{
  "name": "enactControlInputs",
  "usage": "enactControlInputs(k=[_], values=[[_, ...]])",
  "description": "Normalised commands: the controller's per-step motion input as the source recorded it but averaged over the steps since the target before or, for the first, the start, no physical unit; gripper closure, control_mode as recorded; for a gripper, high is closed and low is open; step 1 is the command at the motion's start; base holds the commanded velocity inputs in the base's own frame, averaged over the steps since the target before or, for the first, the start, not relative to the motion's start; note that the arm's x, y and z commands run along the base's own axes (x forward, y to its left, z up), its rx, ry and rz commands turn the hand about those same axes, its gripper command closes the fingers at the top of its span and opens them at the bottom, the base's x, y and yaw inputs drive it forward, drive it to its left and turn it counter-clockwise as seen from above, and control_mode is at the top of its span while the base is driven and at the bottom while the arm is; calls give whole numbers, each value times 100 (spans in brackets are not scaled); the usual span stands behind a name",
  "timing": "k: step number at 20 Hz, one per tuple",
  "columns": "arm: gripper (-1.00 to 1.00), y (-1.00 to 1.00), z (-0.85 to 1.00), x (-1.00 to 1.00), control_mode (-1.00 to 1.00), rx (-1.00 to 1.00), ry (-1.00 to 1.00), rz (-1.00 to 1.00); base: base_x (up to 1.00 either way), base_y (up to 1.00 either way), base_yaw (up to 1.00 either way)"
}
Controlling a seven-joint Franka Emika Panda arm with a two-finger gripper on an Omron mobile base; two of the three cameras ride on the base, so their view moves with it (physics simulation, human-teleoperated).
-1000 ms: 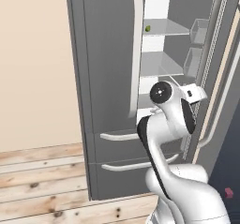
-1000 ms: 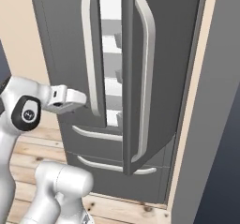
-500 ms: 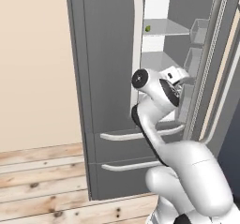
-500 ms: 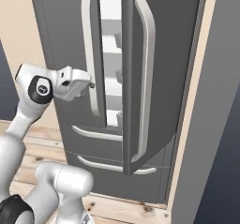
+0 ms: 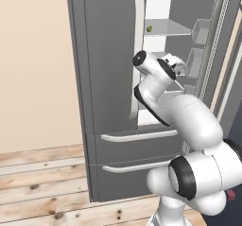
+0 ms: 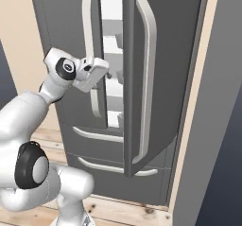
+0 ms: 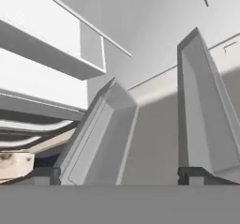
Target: There is a bowl on the dining counter. Grab a lemon wedge from the fridge and place it in the bowl. Then get the liquor bottle and glass cup from the cabinet and place them next to the bowl.
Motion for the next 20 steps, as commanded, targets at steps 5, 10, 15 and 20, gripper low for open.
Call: enactControlInputs(k=[5,10,15,20], values=[[-100,-63,0,22,-100,0,13,-5,0,0,0],[-100,-76,0,-34,-100,0,4,-9,0,0,0],[-100,-79,0,-86,-100,0,0,-9,0,0,0],[-100,-81,0,-62,-100,0,0,-10,0,0,0]])
